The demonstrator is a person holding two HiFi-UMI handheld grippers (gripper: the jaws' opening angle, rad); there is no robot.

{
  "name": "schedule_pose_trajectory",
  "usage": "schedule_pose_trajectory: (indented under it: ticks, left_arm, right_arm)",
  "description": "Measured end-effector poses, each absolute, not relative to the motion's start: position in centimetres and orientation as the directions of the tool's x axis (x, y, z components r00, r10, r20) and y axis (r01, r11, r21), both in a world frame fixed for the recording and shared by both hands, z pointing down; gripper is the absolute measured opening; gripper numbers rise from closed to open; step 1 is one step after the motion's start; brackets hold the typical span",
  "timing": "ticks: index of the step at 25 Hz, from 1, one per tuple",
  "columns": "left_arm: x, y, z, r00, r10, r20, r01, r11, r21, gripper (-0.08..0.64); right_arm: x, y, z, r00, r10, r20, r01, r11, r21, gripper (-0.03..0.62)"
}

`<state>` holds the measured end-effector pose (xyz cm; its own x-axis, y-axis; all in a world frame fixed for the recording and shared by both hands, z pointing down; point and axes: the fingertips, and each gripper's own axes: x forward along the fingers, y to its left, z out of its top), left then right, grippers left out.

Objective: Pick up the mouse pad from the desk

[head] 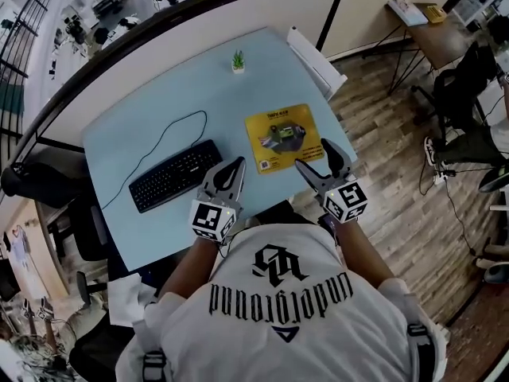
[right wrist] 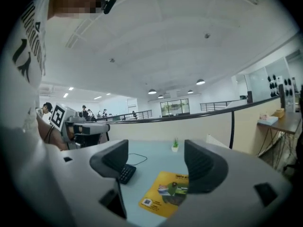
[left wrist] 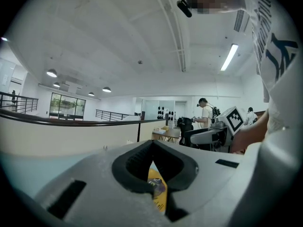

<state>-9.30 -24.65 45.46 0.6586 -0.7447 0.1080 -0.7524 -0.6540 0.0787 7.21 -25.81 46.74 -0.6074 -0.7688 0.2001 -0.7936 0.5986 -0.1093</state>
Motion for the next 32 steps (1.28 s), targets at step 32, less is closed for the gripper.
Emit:
schedule_pose_trajectory:
  ticks: [32]
  left_arm:
    - [-5.5,-35.2,61.4,0.574,-0.727,0.376,-0.815,-0.549,0.183,0.008]
  right_arm:
    - [14.3,-36.8,68.3,-0.555,-0.609,0.567,-0.817,0.529,-0.231,0.351]
